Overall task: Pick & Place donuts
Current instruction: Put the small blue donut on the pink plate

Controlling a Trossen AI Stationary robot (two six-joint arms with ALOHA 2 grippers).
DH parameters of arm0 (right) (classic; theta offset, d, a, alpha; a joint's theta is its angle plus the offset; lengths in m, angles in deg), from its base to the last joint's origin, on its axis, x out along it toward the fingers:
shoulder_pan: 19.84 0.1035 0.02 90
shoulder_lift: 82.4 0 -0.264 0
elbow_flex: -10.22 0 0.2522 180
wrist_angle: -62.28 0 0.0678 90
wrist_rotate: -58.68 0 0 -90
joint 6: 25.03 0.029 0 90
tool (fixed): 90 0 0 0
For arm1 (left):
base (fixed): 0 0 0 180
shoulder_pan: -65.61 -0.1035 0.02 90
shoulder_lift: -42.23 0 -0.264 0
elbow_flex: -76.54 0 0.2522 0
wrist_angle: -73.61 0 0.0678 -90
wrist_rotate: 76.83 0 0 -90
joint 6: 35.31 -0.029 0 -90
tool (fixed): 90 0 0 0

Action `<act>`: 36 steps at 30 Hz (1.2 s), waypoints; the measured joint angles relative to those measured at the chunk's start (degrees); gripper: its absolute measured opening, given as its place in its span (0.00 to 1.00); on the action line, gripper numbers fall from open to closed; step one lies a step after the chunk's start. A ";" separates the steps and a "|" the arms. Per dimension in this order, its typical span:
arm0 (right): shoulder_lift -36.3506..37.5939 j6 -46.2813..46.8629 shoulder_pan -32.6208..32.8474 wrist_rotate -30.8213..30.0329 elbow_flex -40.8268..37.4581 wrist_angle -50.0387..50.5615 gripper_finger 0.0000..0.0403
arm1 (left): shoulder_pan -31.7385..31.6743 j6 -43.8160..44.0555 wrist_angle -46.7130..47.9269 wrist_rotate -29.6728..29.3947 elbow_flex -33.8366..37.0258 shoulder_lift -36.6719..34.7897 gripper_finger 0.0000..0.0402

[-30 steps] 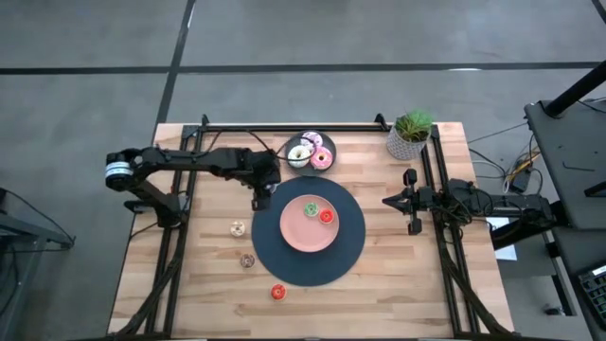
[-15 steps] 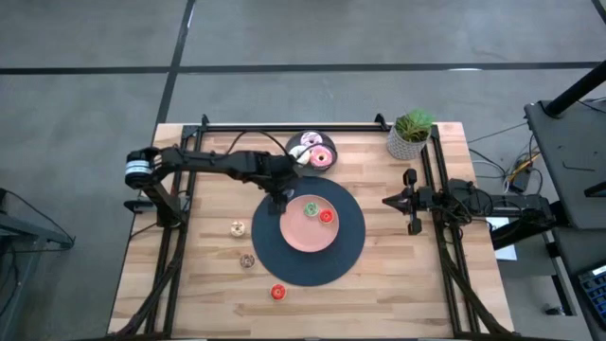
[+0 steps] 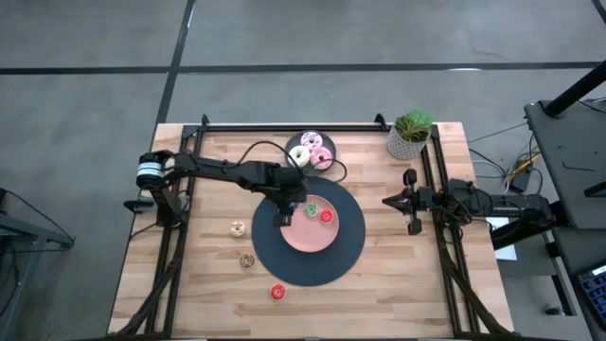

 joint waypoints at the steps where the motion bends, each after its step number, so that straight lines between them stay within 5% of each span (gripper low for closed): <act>1: -0.08 0.00 0.00 -0.02 0.00 0.02 0.02 | 0.24 0.00 0.00 0.15 0.00 0.30 0.48; 36: 0.00 0.00 0.00 -0.01 -0.02 0.02 0.02 | 1.80 -0.07 -7.50 1.58 1.20 4.15 0.48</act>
